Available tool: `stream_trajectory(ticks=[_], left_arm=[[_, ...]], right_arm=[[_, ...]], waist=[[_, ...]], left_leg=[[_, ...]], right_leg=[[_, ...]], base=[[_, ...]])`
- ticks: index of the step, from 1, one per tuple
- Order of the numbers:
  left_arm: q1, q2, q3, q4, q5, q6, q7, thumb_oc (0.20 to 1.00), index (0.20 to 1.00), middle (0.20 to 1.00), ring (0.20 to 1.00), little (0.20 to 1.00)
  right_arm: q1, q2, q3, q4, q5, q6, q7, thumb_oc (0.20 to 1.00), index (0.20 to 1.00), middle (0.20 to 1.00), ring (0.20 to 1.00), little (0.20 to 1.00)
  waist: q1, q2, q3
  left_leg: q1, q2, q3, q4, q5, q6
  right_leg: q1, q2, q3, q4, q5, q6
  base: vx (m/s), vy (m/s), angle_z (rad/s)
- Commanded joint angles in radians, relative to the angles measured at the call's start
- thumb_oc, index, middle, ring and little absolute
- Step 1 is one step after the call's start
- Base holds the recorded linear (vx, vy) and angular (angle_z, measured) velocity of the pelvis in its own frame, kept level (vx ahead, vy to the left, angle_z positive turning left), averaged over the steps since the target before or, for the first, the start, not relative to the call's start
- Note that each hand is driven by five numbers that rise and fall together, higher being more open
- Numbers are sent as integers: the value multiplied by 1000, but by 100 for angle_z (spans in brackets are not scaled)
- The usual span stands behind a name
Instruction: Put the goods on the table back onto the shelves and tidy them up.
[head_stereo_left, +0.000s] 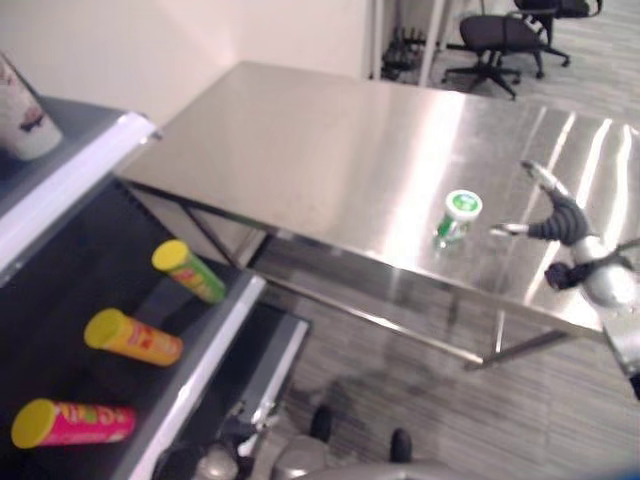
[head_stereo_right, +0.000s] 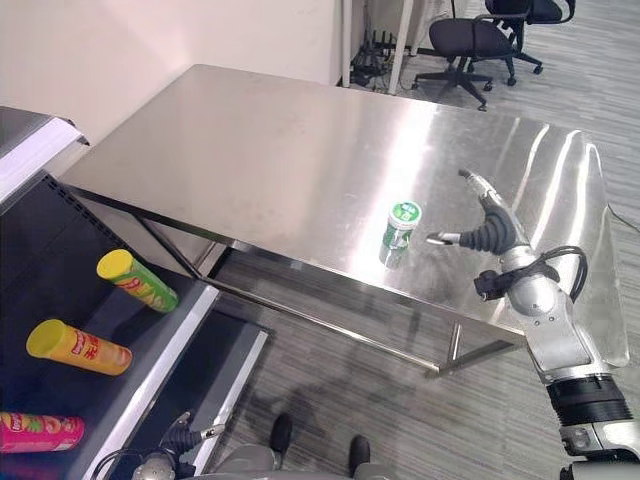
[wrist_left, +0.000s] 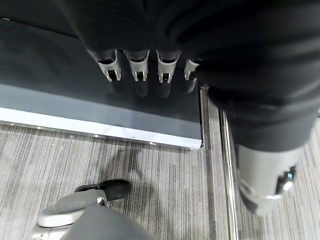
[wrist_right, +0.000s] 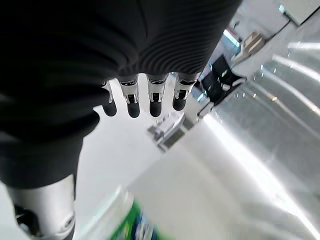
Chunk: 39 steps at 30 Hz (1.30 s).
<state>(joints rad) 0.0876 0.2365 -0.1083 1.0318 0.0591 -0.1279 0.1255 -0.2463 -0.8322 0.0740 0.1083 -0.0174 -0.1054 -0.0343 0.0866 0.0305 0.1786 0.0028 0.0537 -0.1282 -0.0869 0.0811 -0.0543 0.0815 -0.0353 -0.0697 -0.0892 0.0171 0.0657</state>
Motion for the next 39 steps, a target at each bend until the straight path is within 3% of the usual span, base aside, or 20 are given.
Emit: stream_trajectory(ticks=[1, 6, 13, 23, 30, 34, 39], left_arm=[[-50, 39, 4, 38, 14, -16, 14, 1000, 1000, 1000, 1000, 1000], [-47, 36, 5, 34, 18, -13, 20, 1000, 1000, 1000, 1000, 1000], [-41, 22, -21, 27, 24, 2, 42, 1000, 1000, 1000, 1000, 1000], [-37, 11, -8, 44, 30, 11, 61, 1000, 1000, 1000, 1000, 1000], [-39, 10, -8, 39, 28, 12, 59, 1000, 1000, 1000, 1000, 1000], [-52, 15, 16, 33, 11, 7, 55, 1000, 1000, 1000, 1000, 1000], [-54, 15, 40, 38, 6, 5, 46, 1000, 1000, 1000, 1000, 1000]], right_arm=[[36, 8, -14, -66, 8, -43, 2, 1000, 1000, 1000, 1000, 1000], [66, 51, -4, -37, -50, -26, -13, 1000, 1000, 1000, 1000, 1000], [-5, 141, 40, 84, -187, 36, -125, 1000, 1000, 1000, 1000, 1000], [21, 176, -6, 76, -253, 66, -184, 1000, 1000, 1000, 1000, 1000], [23, 195, -14, 86, -210, 57, -189, 1000, 1000, 1000, 1000, 1000], [93, 196, -60, -31, -86, -2, -126, 1000, 1000, 1000, 1000, 1000], [163, 176, -137, -144, -42, -42, -92, 1000, 1000, 1000, 1000, 1000]], waist=[[40, -44, -49], [45, -39, -52], [62, -35, -51], [67, -36, -49], [67, -36, -51], [46, -39, -50], [25, -43, -45]], left_leg=[[38, 33, 72, 70, -137, -71], [36, 34, 68, 75, -141, -73], [34, 31, 67, 75, -145, -69], [34, 31, 69, 61, -146, -65], [45, 30, 78, 59, -150, -65], [50, 33, 91, 56, -151, -66], [49, 36, 105, 57, -154, -68]], right_leg=[[-10, -91, -56, 106, -169, 118], [-3, -96, -73, 109, -174, 117], [-2, -105, -89, 113, -176, 120], [-4, -113, -101, 118, -180, 124], [2, -116, -102, 113, -176, 125], [1, -120, -98, 112, -175, 128], [-10, -121, -88, 120, -175, 130]], base=[[26, -28, 5], [30, -21, 8], [53, -7, 10], [21, 0, 4], [0, 0, 0], [0, 0, 0], [-2, 0, -1]])
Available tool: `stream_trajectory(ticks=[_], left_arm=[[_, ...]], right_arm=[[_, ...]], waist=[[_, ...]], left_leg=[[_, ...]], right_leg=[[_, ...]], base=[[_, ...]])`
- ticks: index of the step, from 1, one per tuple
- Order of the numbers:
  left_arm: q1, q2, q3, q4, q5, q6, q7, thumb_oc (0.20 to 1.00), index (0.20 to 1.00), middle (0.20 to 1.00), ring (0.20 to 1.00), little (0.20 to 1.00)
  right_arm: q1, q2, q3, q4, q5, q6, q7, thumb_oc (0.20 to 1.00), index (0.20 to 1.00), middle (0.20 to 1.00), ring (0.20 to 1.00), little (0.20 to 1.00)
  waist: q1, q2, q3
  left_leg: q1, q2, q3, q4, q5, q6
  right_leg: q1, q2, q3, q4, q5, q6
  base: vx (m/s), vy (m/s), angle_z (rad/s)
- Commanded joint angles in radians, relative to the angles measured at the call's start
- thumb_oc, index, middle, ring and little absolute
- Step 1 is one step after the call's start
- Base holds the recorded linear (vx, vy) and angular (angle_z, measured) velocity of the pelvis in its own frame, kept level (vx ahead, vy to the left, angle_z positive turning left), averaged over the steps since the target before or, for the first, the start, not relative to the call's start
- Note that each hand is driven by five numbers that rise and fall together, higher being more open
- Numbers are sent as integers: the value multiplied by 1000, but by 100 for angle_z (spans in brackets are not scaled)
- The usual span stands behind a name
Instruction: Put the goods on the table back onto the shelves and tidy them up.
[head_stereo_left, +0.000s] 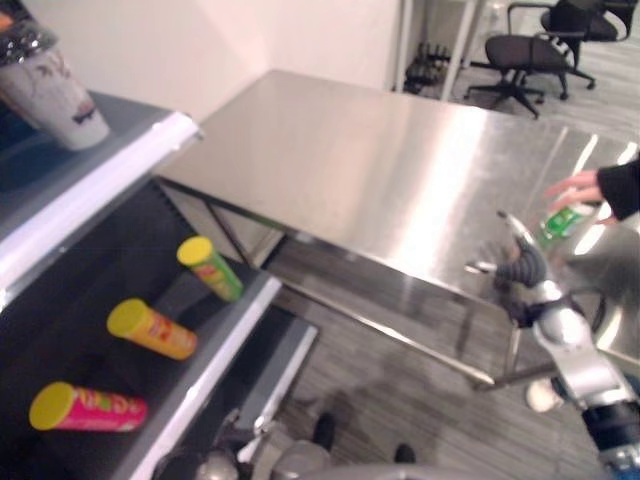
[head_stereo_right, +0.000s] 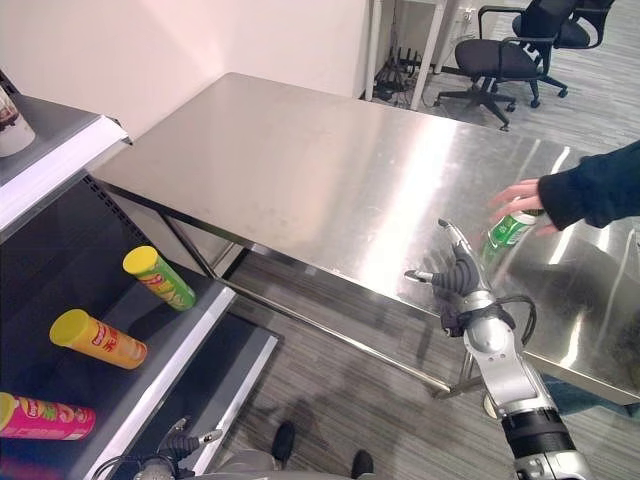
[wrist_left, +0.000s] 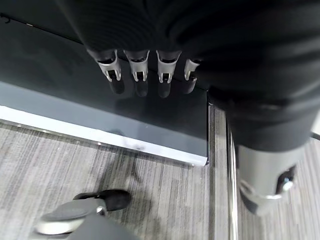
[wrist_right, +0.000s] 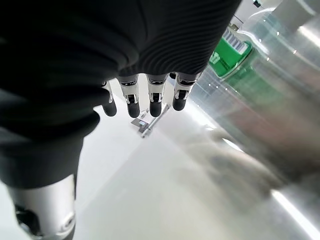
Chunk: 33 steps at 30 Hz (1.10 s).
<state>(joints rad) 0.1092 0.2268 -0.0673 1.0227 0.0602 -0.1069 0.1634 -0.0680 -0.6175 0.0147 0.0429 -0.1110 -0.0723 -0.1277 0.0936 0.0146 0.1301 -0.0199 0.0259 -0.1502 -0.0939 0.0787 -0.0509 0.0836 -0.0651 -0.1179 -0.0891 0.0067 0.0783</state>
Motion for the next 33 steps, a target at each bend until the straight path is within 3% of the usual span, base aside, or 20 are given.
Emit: stream_trajectory(ticks=[1, 4, 8, 15, 24, 29, 33], left_arm=[[-76, 25, 6, 46, 4, -17, 8, 1000, 1000, 1000, 1000, 1000], [-71, 24, 23, 44, 2, -22, 1, 1000, 1000, 1000, 1000, 1000], [-69, 18, 33, 46, 3, -26, 2, 1000, 1000, 1000, 1000, 1000], [-69, 15, 32, 33, 8, -19, 16, 1000, 1000, 1000, 1000, 1000], [-79, 23, 12, 14, 21, -10, 31, 1000, 1000, 1000, 1000, 1000], [-90, 24, -2, 4, 20, -8, 33, 1000, 1000, 1000, 1000, 1000], [-93, 36, -23, -4, 30, -8, 30, 1000, 1000, 1000, 1000, 1000]], right_arm=[[0, -36, -97, -112, 69, -85, 9, 1000, 1000, 1000, 1000, 1000], [62, -22, -197, -209, 129, -120, 22, 1000, 1000, 1000, 1000, 1000], [88, -15, -294, -245, 101, -132, -32, 1000, 1000, 1000, 1000, 1000], [141, -5, -420, -168, 21, -75, -153, 1000, 1000, 1000, 1000, 1000], [112, -14, -442, -94, -60, -21, -258, 1000, 1000, 1000, 1000, 1000], [102, 4, -432, -109, -50, -26, -262, 1000, 1000, 1000, 1000, 1000], [23, -39, -386, -53, -46, -19, -282, 1000, 1000, 1000, 1000, 1000]], waist=[[12, -28, 5], [-11, -29, 7], [-33, -28, 4], [-60, -26, -1], [-65, -20, 2], [-69, -16, 4], [-59, -14, 8]], left_leg=[[71, 65, 130, 64, -153, -71], [71, 70, 147, 63, -155, -72], [68, 73, 162, 62, -151, -71], [75, 78, 186, 56, -156, -65], [81, 80, 197, 55, -163, -59], [80, 78, 195, 55, -165, -56], [77, 72, 189, 58, -170, -50]], right_leg=[[-15, -91, -36, 120, -164, 117], [-31, -89, -19, 124, -161, 119], [-49, -86, 2, 122, -148, 120], [-68, -81, 29, 118, -139, 124], [-80, -76, 52, 115, -133, 125], [-79, -79, 52, 113, -133, 125], [-88, -82, 63, 114, -129, 128]], base=[[-10, 5, -4], [-12, 6, -11], [-12, 14, -22], [0, 16, -14], [8, 6, -13], [3, 3, -1], [19, 0, -5]])
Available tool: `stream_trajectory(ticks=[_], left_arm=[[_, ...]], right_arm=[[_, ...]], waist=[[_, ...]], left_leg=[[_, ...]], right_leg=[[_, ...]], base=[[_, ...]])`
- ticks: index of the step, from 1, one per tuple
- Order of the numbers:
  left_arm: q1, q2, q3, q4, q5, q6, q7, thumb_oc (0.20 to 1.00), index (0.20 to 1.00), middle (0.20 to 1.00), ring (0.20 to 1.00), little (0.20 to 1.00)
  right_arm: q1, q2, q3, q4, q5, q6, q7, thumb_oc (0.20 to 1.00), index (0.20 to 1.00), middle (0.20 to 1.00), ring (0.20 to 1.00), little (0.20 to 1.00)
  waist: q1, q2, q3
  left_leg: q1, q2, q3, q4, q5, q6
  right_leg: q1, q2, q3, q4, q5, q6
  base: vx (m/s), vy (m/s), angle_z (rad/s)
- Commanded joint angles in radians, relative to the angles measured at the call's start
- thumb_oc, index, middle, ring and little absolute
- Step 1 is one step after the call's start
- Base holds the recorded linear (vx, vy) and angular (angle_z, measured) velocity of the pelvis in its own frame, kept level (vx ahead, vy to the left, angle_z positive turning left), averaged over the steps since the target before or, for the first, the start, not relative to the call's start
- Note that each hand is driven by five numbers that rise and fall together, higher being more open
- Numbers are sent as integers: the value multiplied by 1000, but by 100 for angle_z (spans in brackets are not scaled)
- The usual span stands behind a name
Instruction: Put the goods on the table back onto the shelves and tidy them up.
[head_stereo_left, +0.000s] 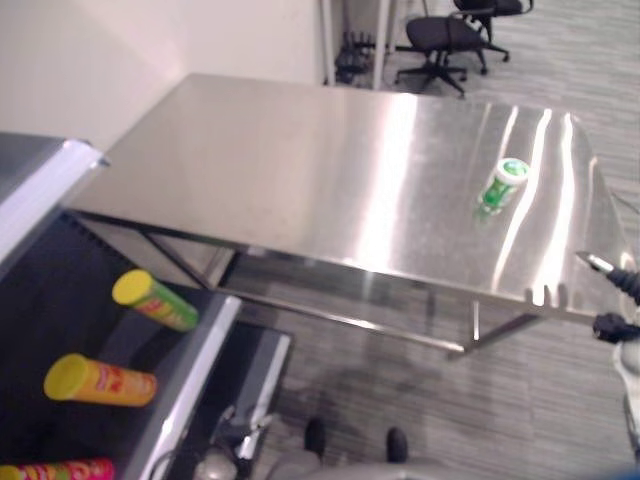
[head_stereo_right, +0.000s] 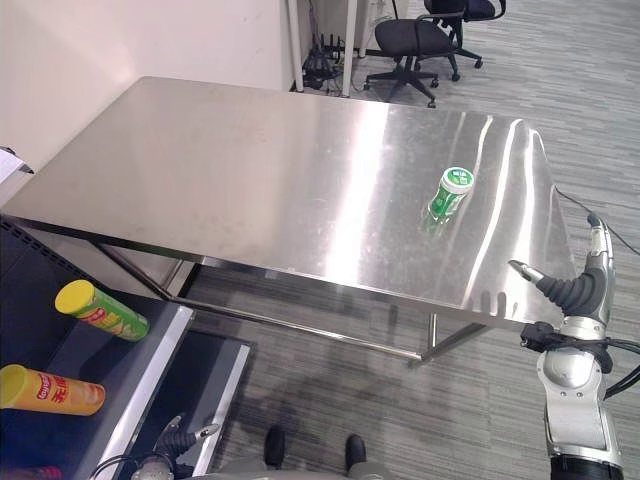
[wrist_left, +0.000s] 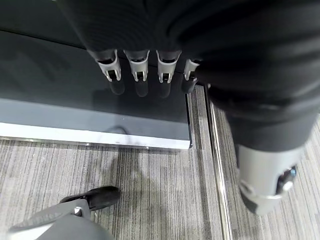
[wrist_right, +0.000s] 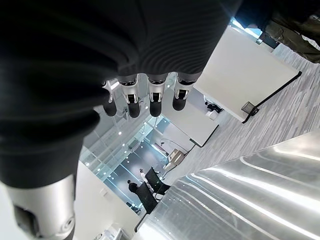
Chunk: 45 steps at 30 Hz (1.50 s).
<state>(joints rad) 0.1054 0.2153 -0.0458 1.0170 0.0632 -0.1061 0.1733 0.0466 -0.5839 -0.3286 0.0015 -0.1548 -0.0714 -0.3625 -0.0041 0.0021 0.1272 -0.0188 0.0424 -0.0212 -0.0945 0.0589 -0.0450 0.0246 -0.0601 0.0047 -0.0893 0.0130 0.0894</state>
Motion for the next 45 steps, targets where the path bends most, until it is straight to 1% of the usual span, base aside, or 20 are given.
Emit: stream_trajectory(ticks=[1, 2, 4, 5, 8, 9, 10, 12, 16, 20, 21, 22, 25, 31, 38, 42, 45], left_arm=[[-91, 54, -52, 0, 28, -7, 20, 1000, 1000, 1000, 1000, 1000], [-92, 53, -50, -1, 28, -7, 20, 1000, 1000, 1000, 1000, 1000], [-94, 62, -67, -3, 24, -7, 22, 1000, 1000, 1000, 1000, 1000], [-94, 61, -67, -3, 24, -7, 22, 1000, 1000, 1000, 1000, 1000], [-96, 70, -82, 0, 17, -10, 26, 1000, 1000, 1000, 1000, 1000], [-97, 69, -82, 0, 17, -10, 26, 1000, 1000, 1000, 1000, 1000], [-100, 72, -91, 2, 14, -9, 25, 1000, 1000, 1000, 1000, 1000], [-100, 76, -99, 3, 7, -11, 23, 1000, 1000, 1000, 1000, 1000], [-94, 82, -109, 12, 3, -10, 17, 1000, 1000, 1000, 1000, 1000], [-92, 94, -129, 20, 2, -12, 5, 1000, 1000, 1000, 1000, 1000], [-91, 97, -134, 20, 0, -13, 3, 1000, 1000, 1000, 1000, 1000], [-89, 105, -147, 16, -2, -16, -3, 1000, 1000, 1000, 1000, 1000], [-94, 114, -158, 10, -13, -20, -5, 1000, 1000, 1000, 1000, 1000], [-87, 128, -170, -14, -32, -25, -8, 1000, 1000, 1000, 1000, 1000], [-75, 127, -166, -15, -42, -30, -11, 1000, 1000, 1000, 1000, 1000], [-67, 125, -168, -6, -43, -30, -18, 1000, 1000, 1000, 1000, 1000], [-64, 126, -164, -6, -44, -31, -25, 1000, 1000, 1000, 1000, 1000]], right_arm=[[-112, -89, -35, 19, -2, -7, -59, 1000, 1000, 1000, 1000, 1000], [-118, -92, -32, 25, -1, -9, -61, 1000, 1000, 1000, 1000, 1000], [-173, -137, -14, 117, 24, 10, -85, 1000, 1000, 1000, 1000, 1000], [-175, -139, -13, 121, 25, 8, -86, 1000, 1000, 1000, 1000, 1000], [-223, -190, 5, 213, 42, 30, -101, 1000, 1000, 1000, 1000, 1000], [-226, -192, 7, 218, 44, 28, -102, 1000, 1000, 1000, 1000, 1000], [-251, -212, 16, 279, 75, 31, -106, 1000, 1000, 1000, 1000, 1000], [-273, -227, 19, 335, 111, 31, -108, 1000, 1000, 1000, 1000, 1000], [-292, -264, 16, 400, 142, 27, -108, 1000, 1000, 1000, 1000, 1000], [-365, -318, 66, 498, 195, 14, -82, 1000, 1000, 1000, 1000, 1000], [-391, -331, 85, 527, 211, 10, -76, 1000, 1000, 1000, 1000, 1000], [-436, -360, 129, 566, 213, 13, -58, 1000, 1000, 1000, 1000, 1000], [-504, -382, 176, 611, 248, 6, -43, 1000, 1000, 1000, 1000, 1000], [-589, -412, 250, 657, 271, 0, -20, 1000, 1000, 1000, 1000, 1000], [-603, -420, 280, 680, 280, -6, 14, 1000, 1000, 1000, 1000, 1000], [-612, -415, 315, 668, 320, -28, 68, 1000, 1000, 1000, 1000, 1000], [-604, -420, 333, 651, 316, -34, 94, 1000, 1000, 1000, 1000, 1000]], waist=[[43, -1, 10], [42, -1, 12], [54, -2, 13], [54, -1, 14], [63, -2, 15], [62, -2, 16], [66, -1, 18], [70, 0, 19], [76, 0, 19], [87, -3, 23], [88, -3, 25], [96, -6, 30], [101, -6, 39], [116, -5, 54], [125, -6, 60], [134, -11, 60], [135, -12, 61]], left_leg=[[81, 55, 58, 57, -159, -55], [74, 53, 57, 59, -151, -55], [76, 53, 51, 58, -159, -53], [77, 53, 51, 58, -160, -53], [76, 52, 46, 57, -159, -54], [76, 52, 46, 57, -159, -54], [76, 51, 42, 56, -158, -54], [74, 51, 36, 55, -158, -56], [73, 51, 27, 54, -157, -58], [68, 51, 21, 53, -155, -60], [65, 51, 20, 53, -153, -61], [59, 51, 18, 51, -150, -64], [43, 52, 10, 52, -144, -67], [20, 50, -5, 52, -134, -71], [10, 50, -18, 49, -128, -73], [15, 50, -22, 50, -129, -75], [15, 50, -23, 52, -130, -75]], right_leg=[[-26, -86, -59, 113, -142, 118], [-32, -87, -57, 113, -134, 118], [-29, -87, -57, 110, -139, 119], [-28, -87, -57, 110, -140, 119], [-26, -88, -60, 108, -138, 121], [-26, -88, -60, 108, -138, 121], [-23, -89, -65, 105, -138, 122], [-22, -89, -69, 103, -138, 123], [-18, -90, -77, 100, -140, 124], [-20, -91, -83, 98, -138, 127], [-22, -92, -85, 98, -137, 128], [-25, -92, -89, 96, -135, 130], [-38, -91, -90, 97, -134, 132], [-52, -87, -95, 94, -132, 133], [-51, -86, -108, 94, -135, 132], [-40, -87, -117, 96, -138, 131], [-36, -89, -123, 96, -139, 132]], base=[[3, -1, -11], [40, -1, -8], [23, -3, -4], [0, 0, 0], [0, 0, 0], [0, 0, 0], [0, 0, 0], [0, 0, 0], [13, -12, 1], [6, -23, 6], [7, -42, 7], [-3, -34, 7], [-9, -25, 4], [-1, -8, 2], [7, -11, 10], [14, -5, 2], [5, -4, 9]])
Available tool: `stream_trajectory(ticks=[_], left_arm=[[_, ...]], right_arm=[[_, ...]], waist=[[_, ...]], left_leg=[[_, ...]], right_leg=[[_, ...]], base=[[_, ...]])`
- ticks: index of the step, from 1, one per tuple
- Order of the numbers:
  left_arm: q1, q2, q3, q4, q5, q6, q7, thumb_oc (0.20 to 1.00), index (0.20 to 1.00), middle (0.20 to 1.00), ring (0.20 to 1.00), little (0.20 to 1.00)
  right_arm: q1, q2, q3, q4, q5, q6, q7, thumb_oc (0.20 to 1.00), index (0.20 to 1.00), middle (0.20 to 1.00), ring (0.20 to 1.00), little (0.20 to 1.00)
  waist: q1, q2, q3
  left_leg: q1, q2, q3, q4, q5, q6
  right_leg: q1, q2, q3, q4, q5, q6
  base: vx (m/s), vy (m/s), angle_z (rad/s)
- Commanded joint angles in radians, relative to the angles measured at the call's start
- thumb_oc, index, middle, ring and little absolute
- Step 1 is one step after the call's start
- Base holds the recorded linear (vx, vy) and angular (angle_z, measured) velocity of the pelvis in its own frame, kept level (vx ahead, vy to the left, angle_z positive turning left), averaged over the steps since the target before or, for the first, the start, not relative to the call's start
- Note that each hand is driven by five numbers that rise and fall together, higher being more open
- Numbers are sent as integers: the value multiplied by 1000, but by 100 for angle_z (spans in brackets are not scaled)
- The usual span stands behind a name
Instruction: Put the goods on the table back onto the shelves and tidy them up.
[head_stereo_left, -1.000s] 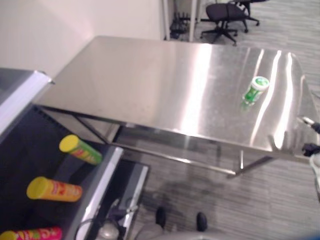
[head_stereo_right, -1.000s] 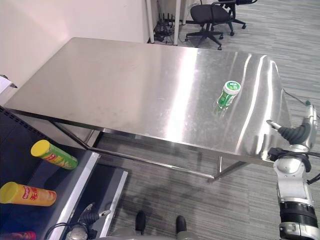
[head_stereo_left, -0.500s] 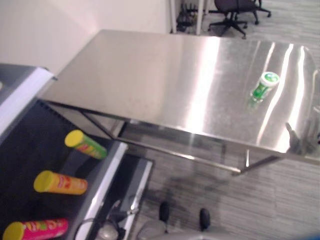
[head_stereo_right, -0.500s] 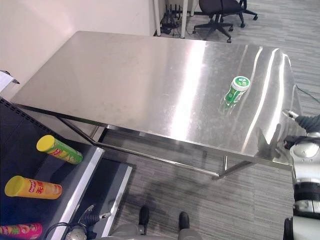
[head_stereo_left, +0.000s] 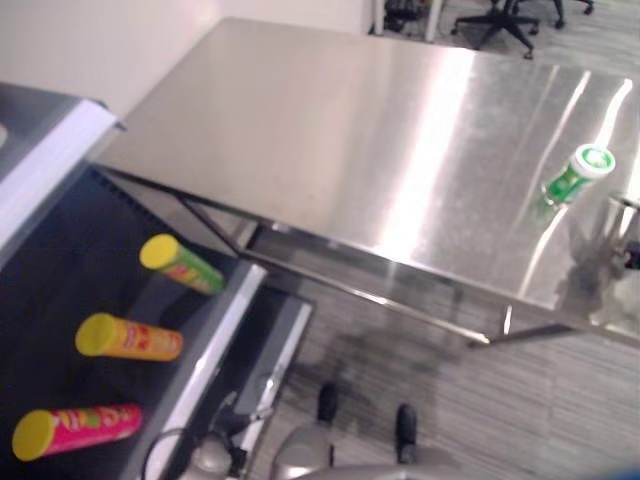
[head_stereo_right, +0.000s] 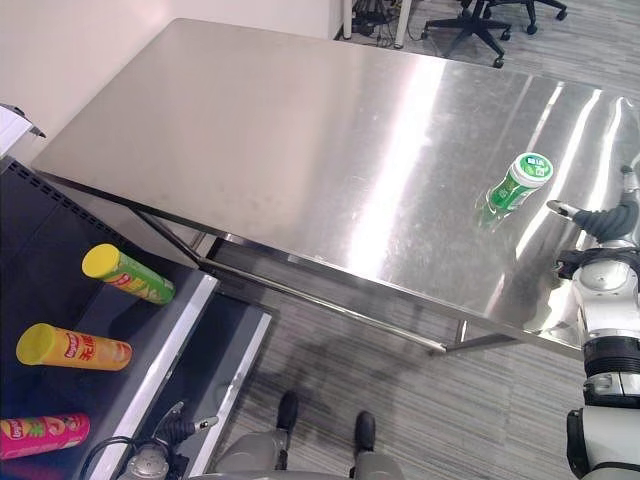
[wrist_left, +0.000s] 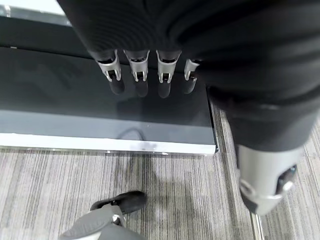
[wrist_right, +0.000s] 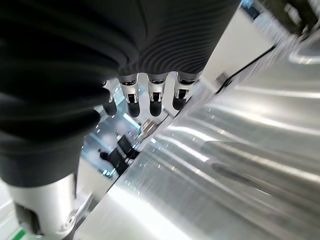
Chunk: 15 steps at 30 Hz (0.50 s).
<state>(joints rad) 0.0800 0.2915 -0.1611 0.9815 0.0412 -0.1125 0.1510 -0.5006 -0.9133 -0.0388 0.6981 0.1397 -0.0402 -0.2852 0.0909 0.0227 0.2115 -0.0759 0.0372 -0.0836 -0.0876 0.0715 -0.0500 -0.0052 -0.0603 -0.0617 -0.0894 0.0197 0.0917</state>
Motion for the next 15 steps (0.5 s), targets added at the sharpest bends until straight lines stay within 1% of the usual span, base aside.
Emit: stream_trajectory(ticks=[1, 10, 15], left_arm=[[-37, 51, -46, 27, -23, -27, -9, 1000, 1000, 1000, 1000, 1000], [-34, 57, -47, 19, -17, -35, -14, 1000, 1000, 1000, 1000, 1000], [-37, 59, -52, 18, -13, -36, -10, 1000, 1000, 1000, 1000, 1000]], right_arm=[[-41, -91, 47, -74, 26, -74, 39, 1000, 1000, 1000, 1000, 1000], [-41, -111, 68, -82, -7, -90, 53, 1000, 1000, 1000, 1000, 1000], [-74, -114, 109, -55, -39, -84, 52, 1000, 1000, 1000, 1000, 1000]], waist=[[41, -36, -24], [50, -43, -28], [56, -44, -23]], left_leg=[[74, 56, 38, 46, -144, -71], [77, 58, 36, 46, -146, -72], [75, 61, 34, 44, -144, -73]], right_leg=[[-2, -90, -60, 97, -147, 130], [6, -92, -73, 97, -147, 130], [4, -92, -77, 95, -147, 131]], base=[[5, -4, 9], [6, -10, 4], [0, 0, 0]])
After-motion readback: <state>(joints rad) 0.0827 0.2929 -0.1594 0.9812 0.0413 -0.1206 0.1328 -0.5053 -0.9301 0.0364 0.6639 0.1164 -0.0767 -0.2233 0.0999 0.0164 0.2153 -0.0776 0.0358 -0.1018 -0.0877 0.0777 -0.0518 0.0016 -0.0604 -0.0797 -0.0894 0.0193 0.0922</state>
